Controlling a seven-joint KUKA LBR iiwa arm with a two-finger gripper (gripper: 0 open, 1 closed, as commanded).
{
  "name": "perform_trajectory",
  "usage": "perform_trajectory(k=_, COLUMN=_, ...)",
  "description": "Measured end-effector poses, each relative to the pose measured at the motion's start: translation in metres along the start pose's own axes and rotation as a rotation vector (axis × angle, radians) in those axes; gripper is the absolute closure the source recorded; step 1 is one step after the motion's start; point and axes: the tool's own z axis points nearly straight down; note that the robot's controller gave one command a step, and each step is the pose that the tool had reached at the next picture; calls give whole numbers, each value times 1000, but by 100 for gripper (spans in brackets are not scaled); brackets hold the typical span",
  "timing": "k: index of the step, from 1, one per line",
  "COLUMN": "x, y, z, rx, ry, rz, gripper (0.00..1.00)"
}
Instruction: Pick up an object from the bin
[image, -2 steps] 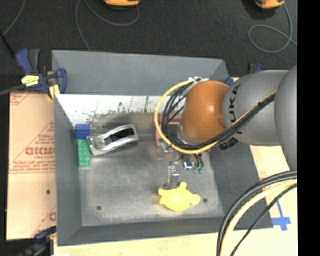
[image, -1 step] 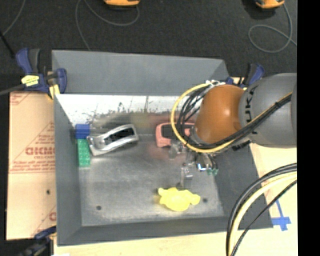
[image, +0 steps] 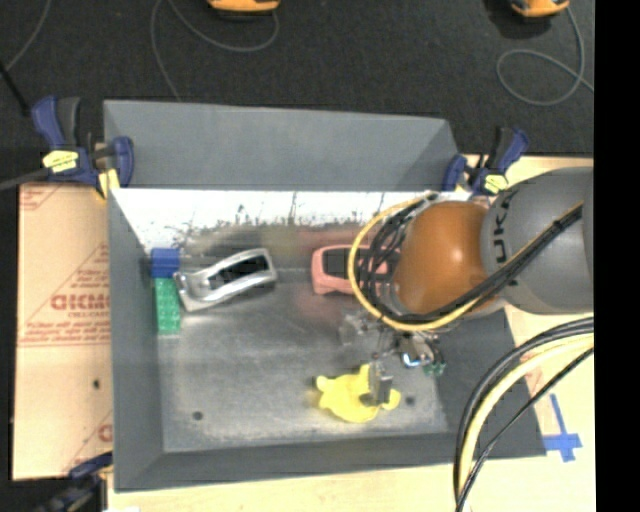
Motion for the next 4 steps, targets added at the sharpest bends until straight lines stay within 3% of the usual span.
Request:
perform_trajectory(k=1, x=29, y=8, z=8, rx=0, ry=-11, rz=-96, gripper=100)
perform_trajectory(k=2, x=29, y=8, z=8, rx=0, ry=-11, rz=-95, gripper=100)
perform_trajectory(k=3, x=30, y=12, z=-92, rx=0, ry=-12, rz=-83, gripper=100)
perform_trajectory(k=4, x=30, y=12, z=-92, rx=0, ry=-12, rz=-82, gripper=100)
